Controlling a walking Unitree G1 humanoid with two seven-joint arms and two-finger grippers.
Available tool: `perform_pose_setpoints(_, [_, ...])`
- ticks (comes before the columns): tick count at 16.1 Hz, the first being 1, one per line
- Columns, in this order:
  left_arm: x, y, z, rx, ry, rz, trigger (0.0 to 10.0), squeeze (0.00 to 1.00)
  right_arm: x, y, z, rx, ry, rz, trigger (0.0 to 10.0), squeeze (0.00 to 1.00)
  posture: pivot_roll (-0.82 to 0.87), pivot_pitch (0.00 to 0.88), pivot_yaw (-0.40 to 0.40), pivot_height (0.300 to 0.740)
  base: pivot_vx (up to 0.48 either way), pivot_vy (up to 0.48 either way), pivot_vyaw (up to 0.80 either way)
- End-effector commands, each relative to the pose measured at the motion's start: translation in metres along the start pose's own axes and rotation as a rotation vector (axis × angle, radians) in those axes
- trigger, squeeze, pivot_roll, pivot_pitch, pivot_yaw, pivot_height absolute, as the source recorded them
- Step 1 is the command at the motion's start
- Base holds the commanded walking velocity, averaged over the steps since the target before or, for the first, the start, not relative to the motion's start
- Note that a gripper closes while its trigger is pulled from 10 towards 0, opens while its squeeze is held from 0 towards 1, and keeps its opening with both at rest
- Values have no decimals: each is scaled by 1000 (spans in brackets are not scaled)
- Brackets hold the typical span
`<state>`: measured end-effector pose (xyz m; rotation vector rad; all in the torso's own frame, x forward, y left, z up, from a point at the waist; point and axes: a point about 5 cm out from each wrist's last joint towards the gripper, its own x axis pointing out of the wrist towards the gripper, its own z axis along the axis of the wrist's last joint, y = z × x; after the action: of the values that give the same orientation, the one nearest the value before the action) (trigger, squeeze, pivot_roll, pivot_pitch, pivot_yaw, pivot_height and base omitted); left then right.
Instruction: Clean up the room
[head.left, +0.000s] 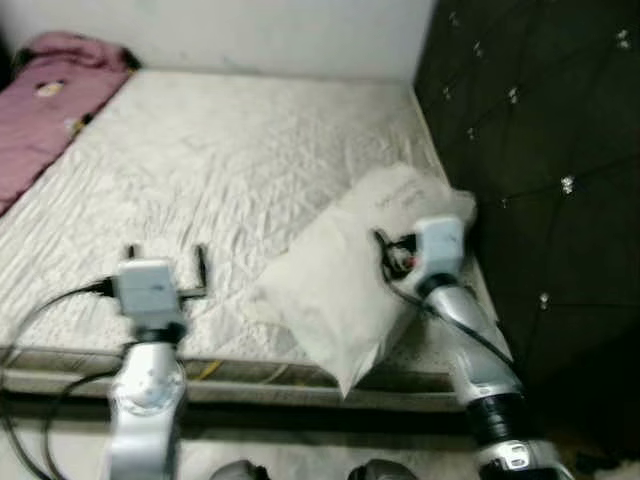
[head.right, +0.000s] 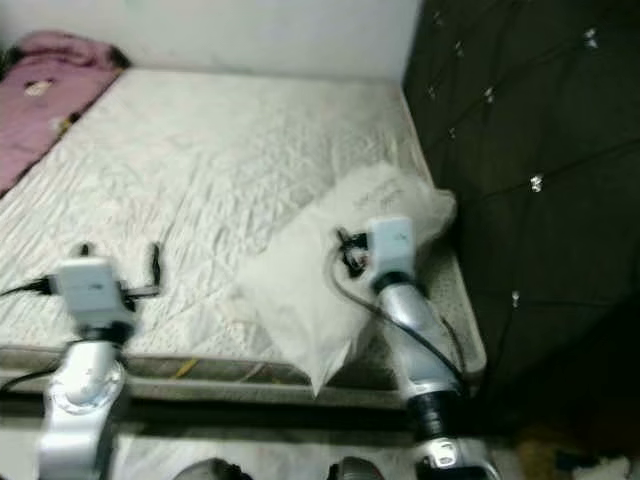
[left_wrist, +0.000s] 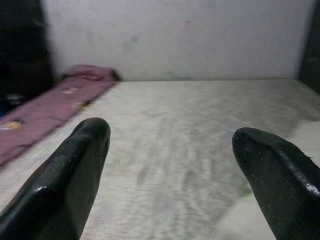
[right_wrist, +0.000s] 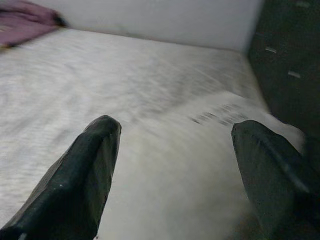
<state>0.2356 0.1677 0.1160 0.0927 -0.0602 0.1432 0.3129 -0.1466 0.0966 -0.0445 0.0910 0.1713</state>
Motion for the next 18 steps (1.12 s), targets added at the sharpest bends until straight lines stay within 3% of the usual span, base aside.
perform_pose_setpoints(1, [0,5,0,-7,1,14,10000,0,2,2,3,9,-7,7,10000,0,-28,15,-12,740,0,0,-450])
perform_pose_setpoints(2, [-1,5,1,-69,-16,-29,10000,0,2,3,3,5,-8,11,10000,0,-29,16,-14,740,0,0,0])
perform_pose_setpoints(12, [-3,17,-2,-2,-8,51,10000,0,1,5,6,18,-23,27,10000,0,-18,42,-16,740,0,0,0])
perform_pose_setpoints(18, [-5,19,-3,-9,7,55,10000,0,-1,7,5,24,-19,44,10000,0,-14,51,-19,670,0,0,0])
